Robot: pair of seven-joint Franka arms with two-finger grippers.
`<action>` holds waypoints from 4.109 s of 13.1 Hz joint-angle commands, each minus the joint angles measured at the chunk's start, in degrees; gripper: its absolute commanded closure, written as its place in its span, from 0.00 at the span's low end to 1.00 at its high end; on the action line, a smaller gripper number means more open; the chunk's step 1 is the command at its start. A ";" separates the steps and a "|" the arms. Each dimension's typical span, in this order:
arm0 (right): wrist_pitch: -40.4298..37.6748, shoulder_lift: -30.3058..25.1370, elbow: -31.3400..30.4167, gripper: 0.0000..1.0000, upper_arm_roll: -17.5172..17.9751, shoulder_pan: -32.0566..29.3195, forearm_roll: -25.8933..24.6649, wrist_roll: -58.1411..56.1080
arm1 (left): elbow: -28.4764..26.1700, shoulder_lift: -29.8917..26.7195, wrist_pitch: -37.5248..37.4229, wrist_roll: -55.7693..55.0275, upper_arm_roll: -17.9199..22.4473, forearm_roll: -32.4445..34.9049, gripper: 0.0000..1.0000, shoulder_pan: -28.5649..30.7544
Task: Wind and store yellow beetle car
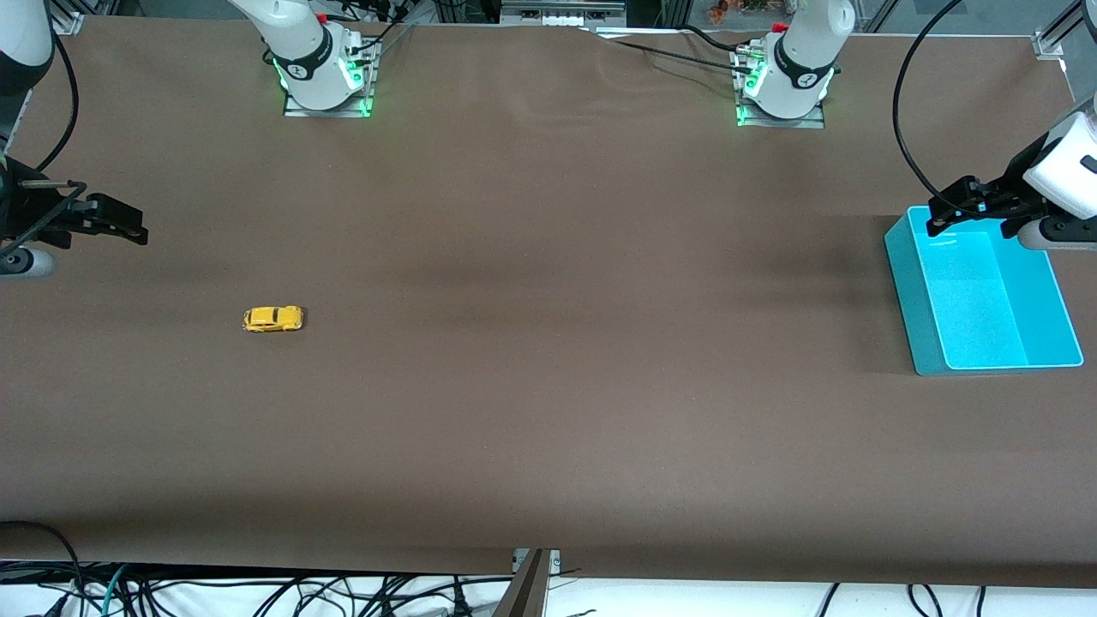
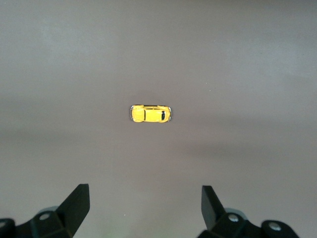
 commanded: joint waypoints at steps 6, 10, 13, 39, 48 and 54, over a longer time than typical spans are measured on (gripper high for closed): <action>-0.16 -0.58 -0.33 0.00 0.01 -0.33 0.93 -0.67 | 1.86 0.64 -2.31 0.11 -0.45 -0.80 0.00 0.25; -0.24 -0.67 -0.41 0.00 0.01 -0.25 0.93 -0.68 | 1.95 0.64 -2.49 0.11 -0.54 -0.89 0.00 0.16; -0.33 -0.58 -0.33 0.00 0.01 -0.25 0.93 -0.68 | 2.04 0.64 -2.58 0.03 -1.68 0.16 0.00 -0.72; 18.16 11.99 -15.49 0.00 0.36 1.69 0.22 -56.44 | 4.14 2.58 -2.58 0.29 -1.24 -0.62 0.00 3.59; 52.19 11.46 -36.43 0.00 -0.70 0.98 0.75 -80.73 | 4.23 2.58 -2.67 0.29 -1.24 -0.80 0.00 3.59; 63.64 12.34 -42.51 0.01 -0.70 0.90 0.84 -84.78 | 4.23 2.49 -3.37 0.29 -1.16 -0.80 0.00 3.67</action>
